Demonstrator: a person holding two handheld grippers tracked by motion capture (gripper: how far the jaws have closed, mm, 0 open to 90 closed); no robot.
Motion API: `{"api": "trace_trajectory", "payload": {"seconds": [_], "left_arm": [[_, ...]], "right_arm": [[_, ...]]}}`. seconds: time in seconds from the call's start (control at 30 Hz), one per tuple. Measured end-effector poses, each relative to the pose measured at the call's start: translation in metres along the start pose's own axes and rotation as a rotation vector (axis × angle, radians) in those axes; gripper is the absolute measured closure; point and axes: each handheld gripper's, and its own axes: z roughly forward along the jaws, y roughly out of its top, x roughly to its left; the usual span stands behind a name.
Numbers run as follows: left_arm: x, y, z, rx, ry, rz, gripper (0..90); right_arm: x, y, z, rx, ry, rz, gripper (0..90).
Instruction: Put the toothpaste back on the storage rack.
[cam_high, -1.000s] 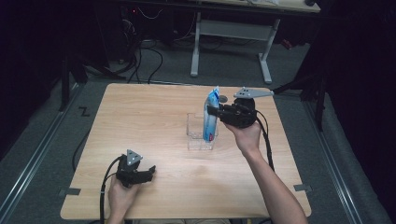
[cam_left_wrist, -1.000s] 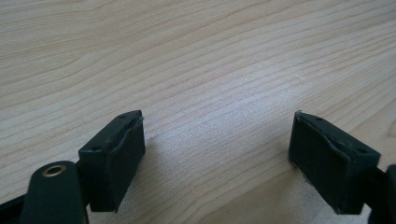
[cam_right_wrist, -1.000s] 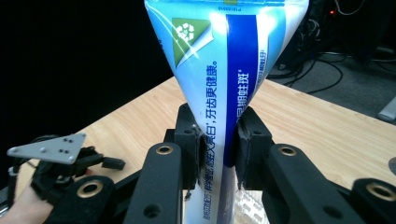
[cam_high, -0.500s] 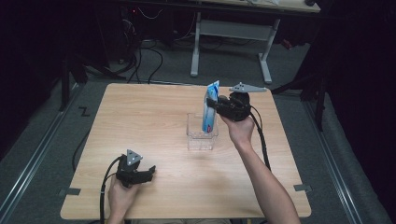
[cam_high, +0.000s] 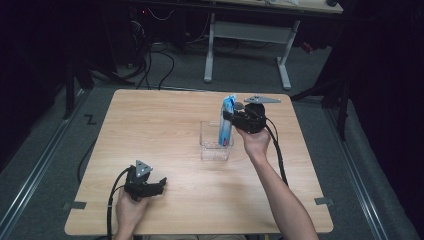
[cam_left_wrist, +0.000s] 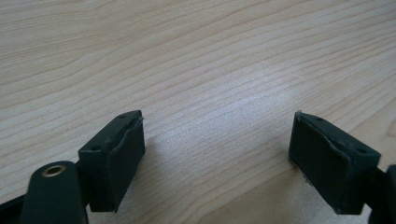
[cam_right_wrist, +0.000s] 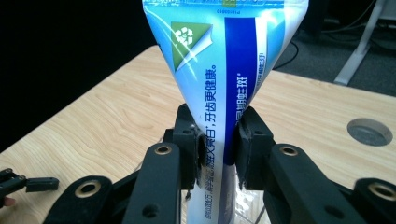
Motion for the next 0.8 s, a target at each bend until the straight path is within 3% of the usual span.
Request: {"api": "trace_trajectory", "payload": {"seconds": [0.3, 0.5, 0.8], "left_arm": [[0.000, 0.000, 0.000, 0.000, 0.000, 0.000, 18.9], [0.000, 0.000, 0.000, -0.001, 0.000, -0.002, 18.9], [0.000, 0.000, 0.000, -0.001, 0.001, -0.002, 18.9]], "right_arm": [[0.004, -0.007, 0.012, 0.041, 0.002, -0.019, 72.6], [0.001, -0.017, 0.015, 0.049, 0.016, 0.010, 72.4], [0.002, -0.022, 0.017, 0.083, 0.023, 0.001, 72.1]]}}
